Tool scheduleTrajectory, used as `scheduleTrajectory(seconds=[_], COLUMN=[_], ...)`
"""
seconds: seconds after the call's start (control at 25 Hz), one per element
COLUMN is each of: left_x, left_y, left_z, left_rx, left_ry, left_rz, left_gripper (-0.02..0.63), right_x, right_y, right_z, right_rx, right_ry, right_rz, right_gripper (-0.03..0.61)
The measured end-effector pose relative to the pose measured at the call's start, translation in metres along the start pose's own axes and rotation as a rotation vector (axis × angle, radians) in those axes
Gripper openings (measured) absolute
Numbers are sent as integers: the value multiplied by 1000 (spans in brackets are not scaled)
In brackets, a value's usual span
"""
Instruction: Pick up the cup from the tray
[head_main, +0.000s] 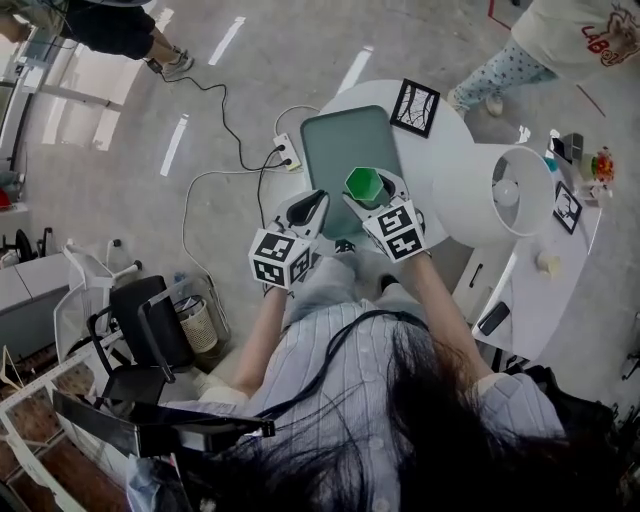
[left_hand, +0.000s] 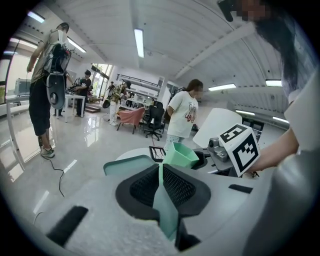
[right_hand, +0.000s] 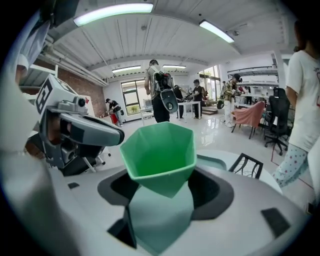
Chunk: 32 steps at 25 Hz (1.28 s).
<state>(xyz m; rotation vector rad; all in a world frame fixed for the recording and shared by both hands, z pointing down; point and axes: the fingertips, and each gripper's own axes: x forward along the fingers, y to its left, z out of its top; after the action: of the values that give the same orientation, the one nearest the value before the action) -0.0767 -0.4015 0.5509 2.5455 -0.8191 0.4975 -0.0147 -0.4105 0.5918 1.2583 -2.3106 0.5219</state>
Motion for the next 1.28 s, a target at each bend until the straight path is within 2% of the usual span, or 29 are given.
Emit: scheduleTrajectory(seconds=[0.28,0.76,1.04,1.28], left_x=[-8,-23,-23,-29], left_y=[-19,-88,-146,-198], left_z=[1,-16,-32,-62], left_rx=[-6,8,13,10], left_ry=[-34,-58,-85,-66], left_rz=[47,96,107,115], left_gripper=[35,35,35,35], right_x=[-32,-98,-152,-191], right_y=[17,46,52,61], right_z=[-4,-35,-69,-100], right_rx=[-40,-70,-98,-113], right_ry=[-8,-9,-12,-10], right_rz=[49,130,154,175], right_gripper=[304,304,304,304])
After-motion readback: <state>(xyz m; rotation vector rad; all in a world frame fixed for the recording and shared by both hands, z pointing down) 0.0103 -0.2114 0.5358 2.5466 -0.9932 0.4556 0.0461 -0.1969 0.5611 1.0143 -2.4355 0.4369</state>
